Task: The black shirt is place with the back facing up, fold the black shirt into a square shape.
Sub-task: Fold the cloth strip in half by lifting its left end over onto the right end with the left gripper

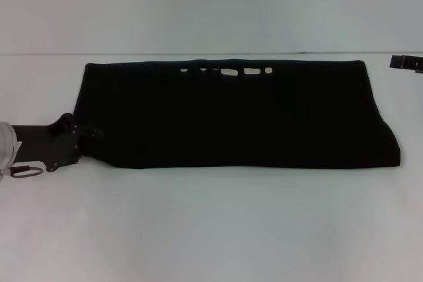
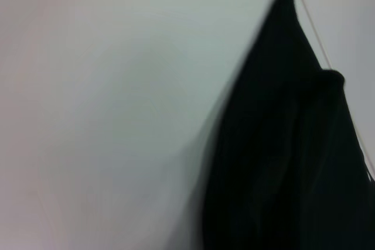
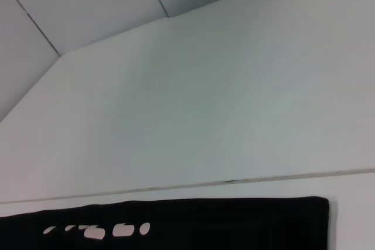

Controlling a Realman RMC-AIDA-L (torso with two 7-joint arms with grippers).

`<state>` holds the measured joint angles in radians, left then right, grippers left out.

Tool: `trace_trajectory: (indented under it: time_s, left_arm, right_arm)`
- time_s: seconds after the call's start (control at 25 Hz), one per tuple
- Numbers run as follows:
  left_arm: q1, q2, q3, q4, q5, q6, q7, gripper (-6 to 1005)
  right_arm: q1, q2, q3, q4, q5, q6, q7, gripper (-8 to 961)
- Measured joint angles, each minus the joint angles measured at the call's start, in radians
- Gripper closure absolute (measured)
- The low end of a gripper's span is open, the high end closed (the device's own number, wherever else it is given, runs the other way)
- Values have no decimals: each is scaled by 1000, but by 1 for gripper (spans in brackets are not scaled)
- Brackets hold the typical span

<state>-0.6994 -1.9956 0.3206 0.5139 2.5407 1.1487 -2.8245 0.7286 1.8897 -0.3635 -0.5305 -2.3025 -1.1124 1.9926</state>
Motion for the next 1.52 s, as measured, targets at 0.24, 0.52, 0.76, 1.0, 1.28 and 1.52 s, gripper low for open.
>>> trace_trajectory:
  time_s: [0.24,0.52,0.76,1.0,1.28,1.52]
  left_arm:
    - [-3,0,0,0,-1,6,32,702]
    - [2,1,0,2,-1,11,48,906]
    - [10,3,-7,6,1,36,114,932]
    - [30,14,-77,16,0,98,261,949]
    - [74,22,-83,76,10,138,321,950]
    - [136,32,-85,169,25,141,332,950]
  right_arm:
    - [0,0,0,0,0,-3,0,136]
    - [-2,0,0,0,0,-3,0,136]
    - [-3,0,0,0,0,-3,0,136]
    - [-3,0,0,0,3,-8,0,136]
    - [-2,0,-1,0,26,-20,1,135]
    - [10,3,0,0,41,-19,3,136]
